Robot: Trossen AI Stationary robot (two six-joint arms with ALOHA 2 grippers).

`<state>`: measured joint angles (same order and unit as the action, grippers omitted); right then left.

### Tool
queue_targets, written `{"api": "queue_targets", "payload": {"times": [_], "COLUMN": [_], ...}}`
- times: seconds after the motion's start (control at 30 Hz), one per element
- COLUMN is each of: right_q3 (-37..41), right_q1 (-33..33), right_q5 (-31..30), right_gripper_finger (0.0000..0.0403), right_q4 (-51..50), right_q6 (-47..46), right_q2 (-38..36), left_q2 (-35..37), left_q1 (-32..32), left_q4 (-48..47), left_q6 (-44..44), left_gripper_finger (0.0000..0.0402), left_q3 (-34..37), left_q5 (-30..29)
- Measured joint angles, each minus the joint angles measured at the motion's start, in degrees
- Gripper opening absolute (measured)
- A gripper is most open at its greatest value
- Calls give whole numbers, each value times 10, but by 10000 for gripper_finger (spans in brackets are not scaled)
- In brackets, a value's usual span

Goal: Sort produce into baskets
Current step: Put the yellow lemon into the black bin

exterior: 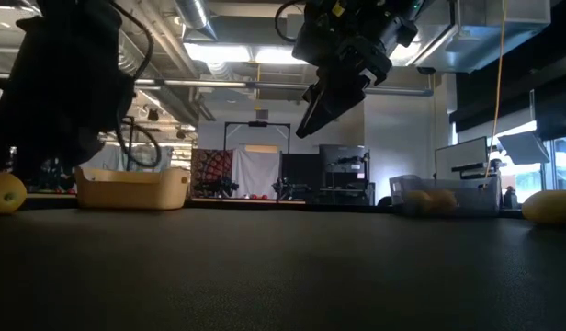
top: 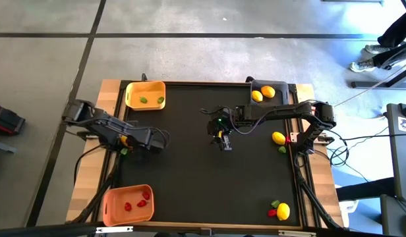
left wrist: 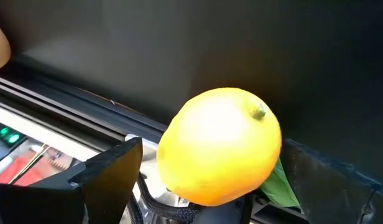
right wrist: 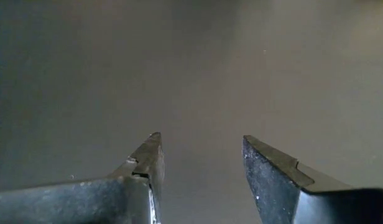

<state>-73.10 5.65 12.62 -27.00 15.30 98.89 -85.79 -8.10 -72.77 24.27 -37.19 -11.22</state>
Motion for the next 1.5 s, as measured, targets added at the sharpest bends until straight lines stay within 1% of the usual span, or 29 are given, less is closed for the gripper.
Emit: {"api": "queue_targets", "payload": {"times": [0.13, 0.23, 0.37, 0.5, 0.57, 0.63, 0.83, 0.93, 1.07, 1.27, 1.5], "right_q3": [0, 0, 0, 0, 0, 0, 0, 0, 0, 0, 0], "right_q1": [0, 0, 0, -1, -1, -1, -1, -1, 0, -1, 0], "right_q5": [0, 0, 0, 0, 0, 0, -2, 0, -3, -4, -4], "right_gripper_finger": [168, 168, 168, 168, 168, 168, 168, 168, 168, 168, 168], "right_q4": [-1, -3, -15, -33, -41, -54, -125, -175, -216, -232, -226], "right_q6": [0, 0, 0, 0, 0, -1, -32, -44, -59, -61, -61], "right_q2": [0, 0, 0, 0, 0, 0, -7, -27, -54, -87, -97], "left_q2": [-41, -64, -77, -76, -76, -75, -75, -75, -74, -50, 21], "left_q1": [0, 0, 0, 0, -1, -1, -1, -1, -1, -2, -2], "left_q4": [0, -1, 0, 4, 3, 2, -3, -3, -4, -4, 8], "left_q6": [-1, -2, -7, 6, 12, 15, 32, 38, 36, 35, 46], "left_gripper_finger": [376, 363, 320, 271, 254, 245, 252, 253, 252, 252, 252], "left_q3": [-1, -2, -4, -8, -8, -8, -16, -28, -49, -88, -141], "left_q5": [0, 0, 0, -18, -28, -32, -33, -33, -33, -39, -69]}}
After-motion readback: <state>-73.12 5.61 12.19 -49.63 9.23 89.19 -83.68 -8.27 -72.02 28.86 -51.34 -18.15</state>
